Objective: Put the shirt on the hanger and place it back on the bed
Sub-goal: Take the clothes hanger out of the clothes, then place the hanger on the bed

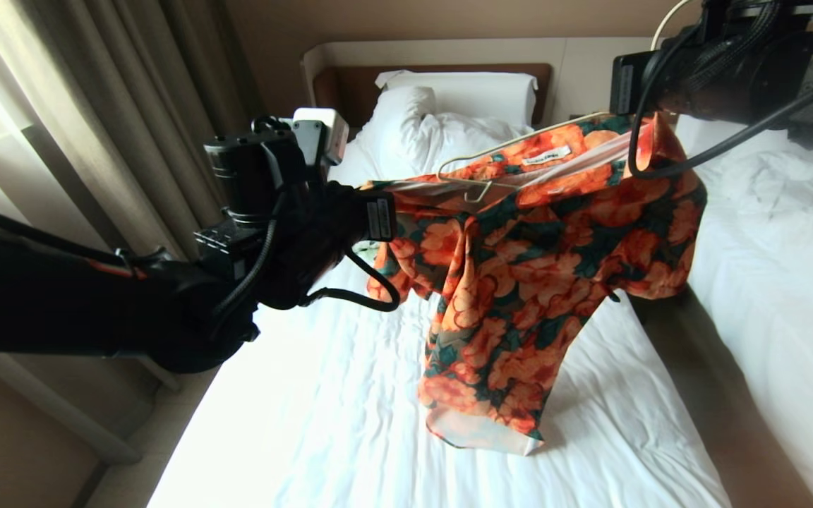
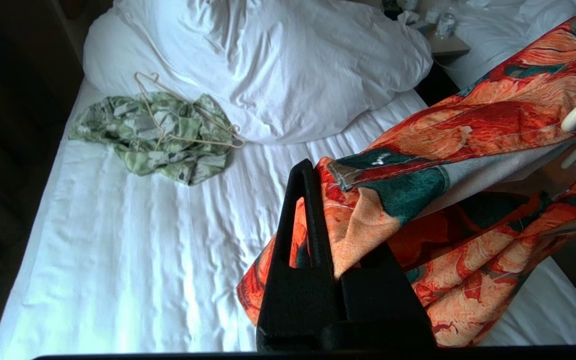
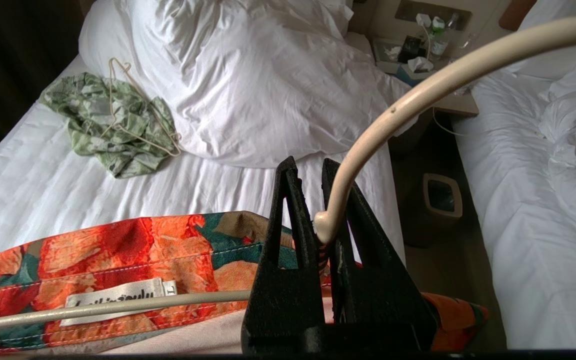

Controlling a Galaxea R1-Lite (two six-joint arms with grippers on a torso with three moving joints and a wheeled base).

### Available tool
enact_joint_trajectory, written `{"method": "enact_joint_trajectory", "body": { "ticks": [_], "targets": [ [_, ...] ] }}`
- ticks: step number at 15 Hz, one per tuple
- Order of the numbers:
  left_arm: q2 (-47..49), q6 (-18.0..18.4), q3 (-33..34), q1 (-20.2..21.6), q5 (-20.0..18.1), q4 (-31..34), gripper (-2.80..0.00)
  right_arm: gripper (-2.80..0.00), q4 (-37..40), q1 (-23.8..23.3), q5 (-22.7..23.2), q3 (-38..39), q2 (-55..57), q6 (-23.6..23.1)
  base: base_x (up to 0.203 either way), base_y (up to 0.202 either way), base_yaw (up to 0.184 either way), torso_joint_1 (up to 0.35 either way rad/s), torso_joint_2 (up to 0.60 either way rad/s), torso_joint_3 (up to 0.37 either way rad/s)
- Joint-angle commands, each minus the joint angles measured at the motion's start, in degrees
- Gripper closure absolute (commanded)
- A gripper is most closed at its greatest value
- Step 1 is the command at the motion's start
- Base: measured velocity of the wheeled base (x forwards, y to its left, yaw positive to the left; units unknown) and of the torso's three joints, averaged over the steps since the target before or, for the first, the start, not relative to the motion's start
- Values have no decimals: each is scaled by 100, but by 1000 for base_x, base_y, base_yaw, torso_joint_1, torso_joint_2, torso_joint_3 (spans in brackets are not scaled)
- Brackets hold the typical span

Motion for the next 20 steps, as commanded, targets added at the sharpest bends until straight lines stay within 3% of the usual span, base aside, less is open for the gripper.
{"method": "enact_joint_trajectory", "body": {
  "ticks": [1,4,8,9,14,17,18,20],
  "targets": [
    [268,-93,107,11,1,-35,0,0,-4,71,-20,-92,300,-26,0,0,0,0,0,0],
    [669,-338,240,-79,-53,-95,0,0,-5,215,-41,-224,523,57,0,0,0,0,0,0],
    [1269,-336,657,-301,-85,-888,0,0,-92,449,-289,-158,837,730,0,0,0,0,0,0],
    [1402,-334,775,-315,-102,-1029,-280,0,-107,438,-294,-162,939,754,0,0,0,0,0,0],
    [1467,-342,1021,-273,-202,-1305,-280,0,-347,329,-331,-145,1241,766,0,0,0,0,0,0],
    [1322,-315,1583,-113,-196,-1752,-280,0,-417,309,-331,90,1323,828,0,0,0,0,0,0],
    [1263,-305,1838,-48,-199,-1920,0,0,-504,304,-331,209,1412,878,0,0,0,0,0,0],
    [1040,-299,2471,147,-239,-2297,0,0,-812,277,-348,516,1696,911,0,0,0,0,0,0]
  ]
}}
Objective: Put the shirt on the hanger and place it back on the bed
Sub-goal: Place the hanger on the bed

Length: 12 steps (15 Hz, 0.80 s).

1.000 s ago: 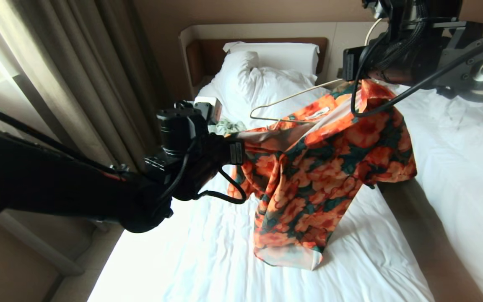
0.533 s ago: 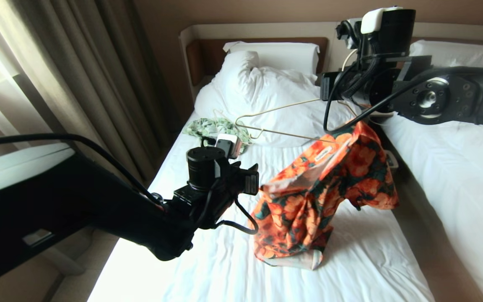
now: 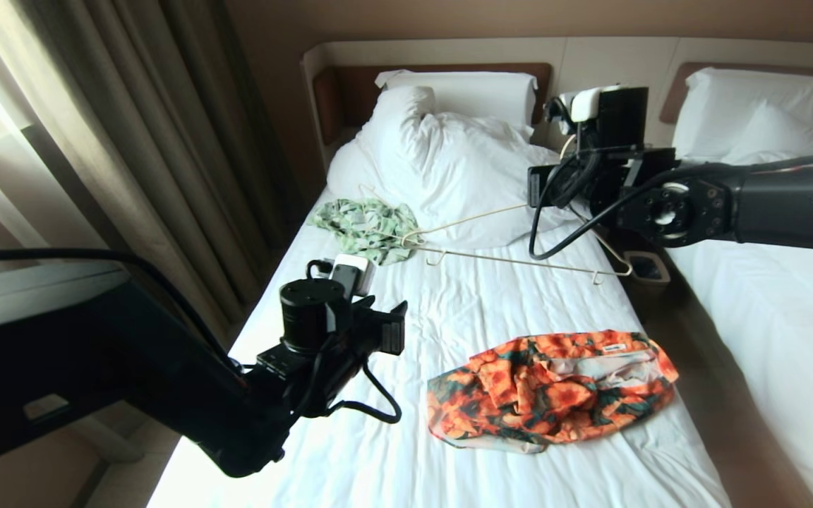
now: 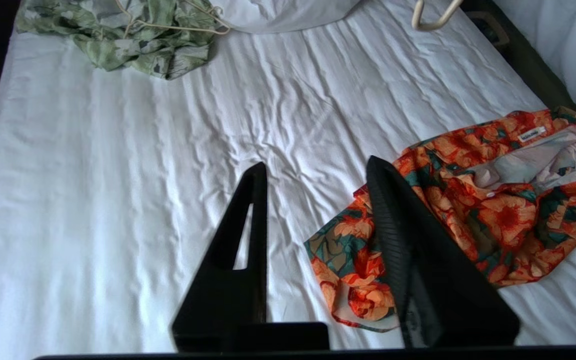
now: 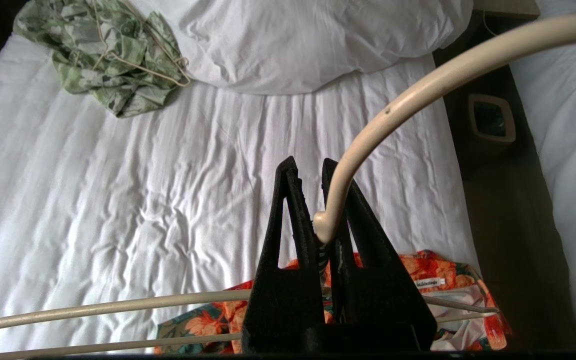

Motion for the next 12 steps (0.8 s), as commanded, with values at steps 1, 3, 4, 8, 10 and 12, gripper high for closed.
{"method": "enact_joint_trajectory", "body": {
  "ticks": [1,3,4,8,10,12],
  "targets": [
    [-355,1,543,237,-2,-294,0,0,-200,-20,-60,302,339,20,0,0,0,0,0,0],
    [-779,3,974,489,-77,-452,0,0,-193,-24,-75,708,288,20,0,0,0,0,0,0],
    [-971,1,1198,615,-117,-476,0,0,-104,-24,-74,933,162,15,0,0,0,0,0,0],
    [-1459,-12,2002,1165,-170,-937,0,0,1777,-157,-74,1326,-65,-27,0,0,0,0,0,0],
    [-1633,9,2263,1342,-163,-1203,0,0,2023,-195,-78,1493,131,-66,0,0,0,0,0,0],
    [-2023,18,2443,1822,-188,-1244,0,0,1938,-207,-89,1841,360,23,0,0,0,0,0,0]
  ]
}}
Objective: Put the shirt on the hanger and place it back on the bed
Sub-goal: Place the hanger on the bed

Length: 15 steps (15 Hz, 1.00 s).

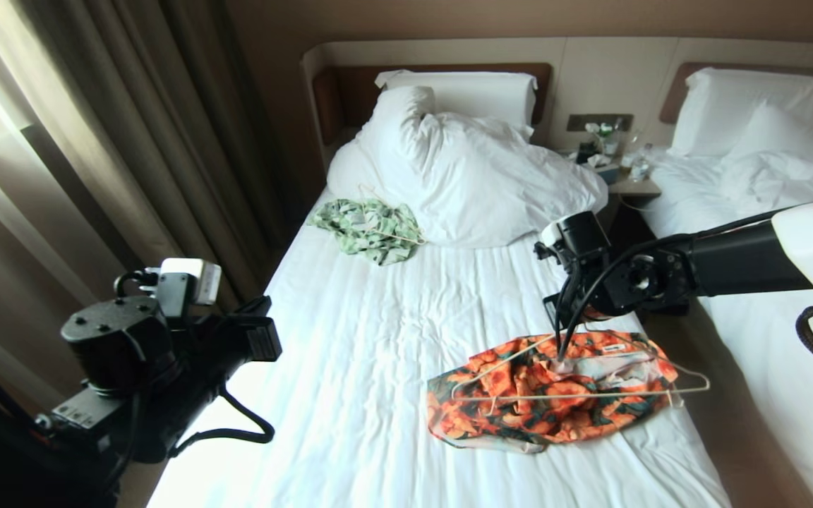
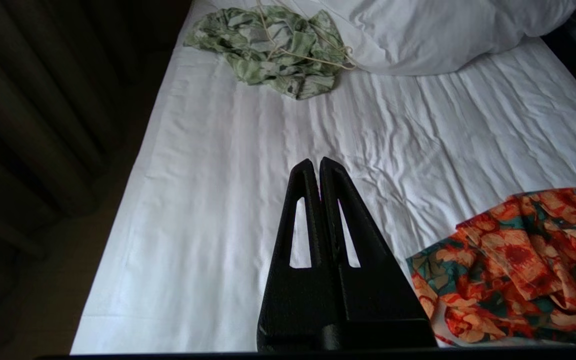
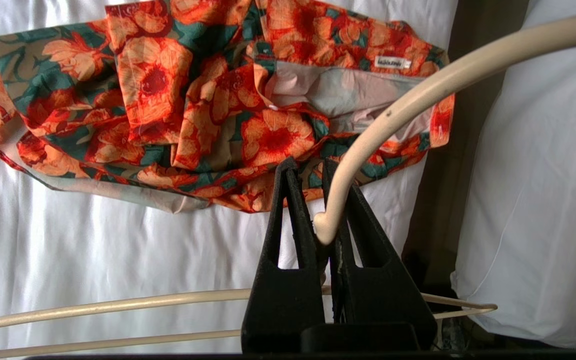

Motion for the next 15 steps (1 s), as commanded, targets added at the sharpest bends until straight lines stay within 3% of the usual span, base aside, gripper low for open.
{"method": "enact_joint_trajectory", "body": {
  "ticks": [1,4,6,7,11,15],
  "targets": [
    [-515,14,121,506,-78,-27,0,0,-133,-24,-23,307,245,91,0,0,0,0,0,0],
    [-1196,123,272,1164,-721,81,0,0,-263,-177,-28,412,428,89,0,0,0,0,0,0],
    [-1629,137,296,1372,-850,108,0,0,-659,-307,-27,472,527,81,0,0,0,0,0,0],
    [-1824,139,304,1481,-872,116,0,-280,-894,-369,-28,480,557,34,0,0,0,0,0,0],
    [-2314,138,312,1768,-883,371,0,-280,-1609,-489,-28,597,741,-16,0,0,0,0,0,0],
    [-2931,106,363,2088,-889,792,0,-280,-1659,-529,-28,1718,53,-22,0,0,0,0,0,0]
  ]
}}
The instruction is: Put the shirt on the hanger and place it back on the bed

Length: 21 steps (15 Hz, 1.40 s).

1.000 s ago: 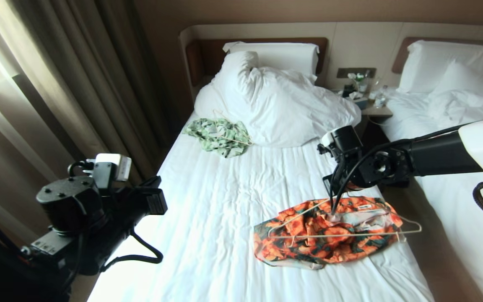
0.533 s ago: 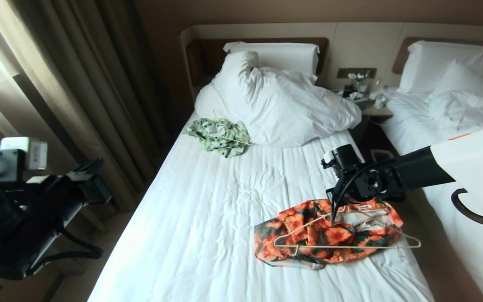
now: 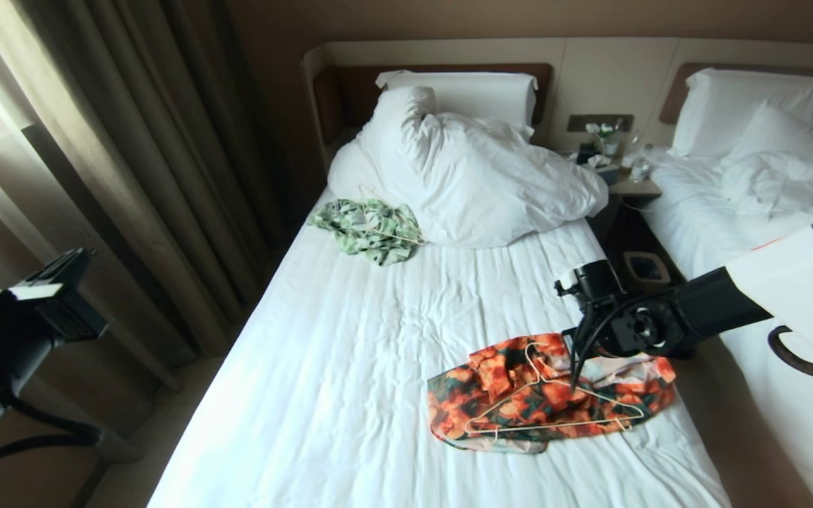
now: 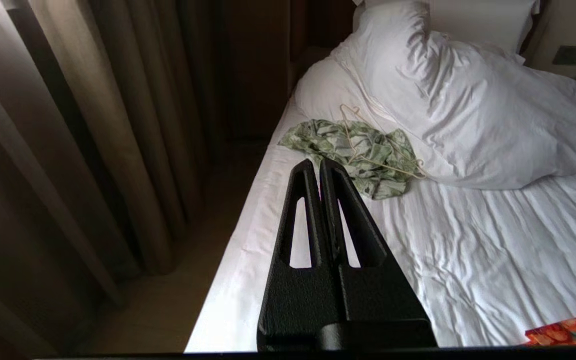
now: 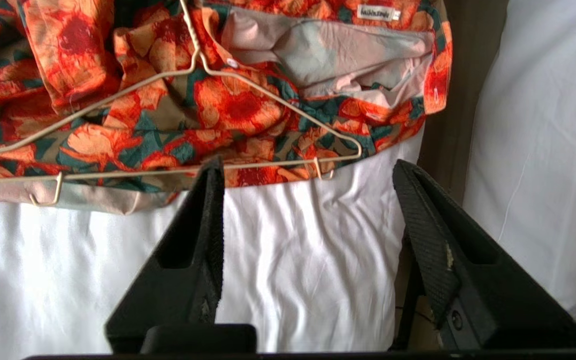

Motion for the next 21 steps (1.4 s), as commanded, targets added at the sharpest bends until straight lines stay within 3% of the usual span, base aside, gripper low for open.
{"method": "enact_joint_trajectory", "body": {
  "ticks": [1,3,5,11,14,18,21],
  "targets": [
    [-350,1,55,137,10,-20,0,0,-134,-56,-14,583,-518,4,0,0,0,0,0,0],
    [-486,-106,136,342,-9,-24,0,0,-654,-106,-14,1164,-890,-3,0,0,0,0,0,0],
    [-802,-575,161,382,-10,171,0,0,-986,-109,-14,1743,-1521,22,0,0,0,0,0,0],
    [-2708,-885,30,467,-185,1686,0,0,-1322,122,-27,3290,-4543,113,0,0,0,0,0,0],
    [-4025,-910,-8,415,-352,2926,0,0,-886,265,-222,3641,-6180,146,0,0,0,0,0,0],
    [-5556,-902,-170,232,-801,4967,0,0,-50,-21,-327,4148,-7987,558,0,0,0,0,0,0],
    [-5683,-895,91,203,-995,5243,0,0,644,-598,-311,4275,-9047,692,0,0,0,0,0,0]
  ]
}}
